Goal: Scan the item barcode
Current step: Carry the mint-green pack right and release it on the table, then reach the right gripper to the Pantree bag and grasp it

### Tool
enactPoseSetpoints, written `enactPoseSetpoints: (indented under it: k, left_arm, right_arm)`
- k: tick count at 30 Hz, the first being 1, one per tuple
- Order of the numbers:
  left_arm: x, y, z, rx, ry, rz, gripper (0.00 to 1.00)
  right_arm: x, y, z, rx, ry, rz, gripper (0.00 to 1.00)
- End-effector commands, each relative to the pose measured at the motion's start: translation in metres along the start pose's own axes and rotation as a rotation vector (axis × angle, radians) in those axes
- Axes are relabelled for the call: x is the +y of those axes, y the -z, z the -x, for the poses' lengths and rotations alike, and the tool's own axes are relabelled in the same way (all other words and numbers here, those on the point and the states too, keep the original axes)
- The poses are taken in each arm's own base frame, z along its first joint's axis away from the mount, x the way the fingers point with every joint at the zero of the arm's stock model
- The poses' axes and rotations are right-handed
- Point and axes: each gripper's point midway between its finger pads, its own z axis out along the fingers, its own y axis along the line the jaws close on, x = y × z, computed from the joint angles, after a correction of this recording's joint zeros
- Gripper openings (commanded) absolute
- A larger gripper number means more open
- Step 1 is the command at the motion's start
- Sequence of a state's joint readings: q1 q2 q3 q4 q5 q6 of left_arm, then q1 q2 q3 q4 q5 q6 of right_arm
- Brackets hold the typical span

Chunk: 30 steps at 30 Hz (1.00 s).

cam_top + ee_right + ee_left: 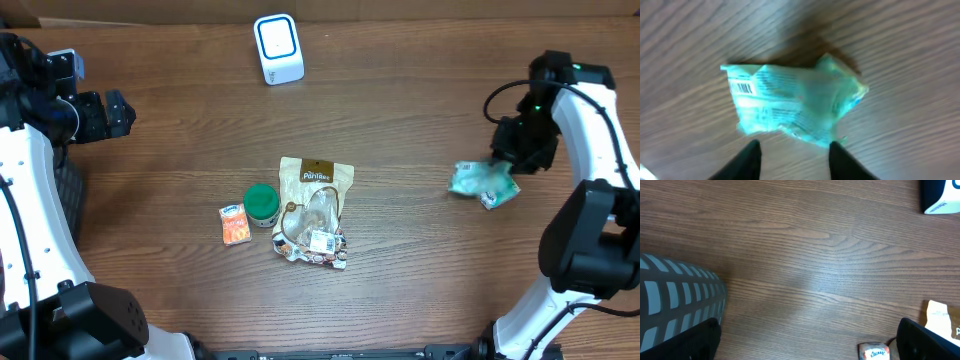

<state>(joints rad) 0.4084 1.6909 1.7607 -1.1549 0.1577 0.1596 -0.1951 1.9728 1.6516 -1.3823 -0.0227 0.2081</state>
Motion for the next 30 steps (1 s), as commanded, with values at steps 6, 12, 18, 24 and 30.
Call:
enactPoseSetpoints:
  k: [6, 12, 18, 24, 30]
  left_arm:
    - [0.002, 0.003, 0.004, -0.014, 0.017, -0.005, 0.99]
    - [0.002, 0.003, 0.004, -0.014, 0.017, -0.005, 0.99]
    - [0.002, 0.003, 0.004, -0.014, 0.017, -0.005, 0.99]
    - [0.002, 0.003, 0.004, -0.014, 0.017, -0.005, 1.00]
    - [0.002, 0.003, 0.004, -0.014, 0.017, -0.005, 0.99]
  right_arm:
    - [0.051, 0.040, -0.003, -0.031, 0.187, 0.208, 0.53]
    - [0.133, 0.057, -0.037, -0.012, 0.414, 0.391, 0.53]
    - [0.201, 0.036, -0.086, 0.032, 0.506, 0.391, 0.60]
    - [0.236, 0.002, -0.132, 0.069, 0.537, 0.346, 0.56]
    - [0.242, -0.028, -0.163, 0.131, 0.543, 0.325, 0.49]
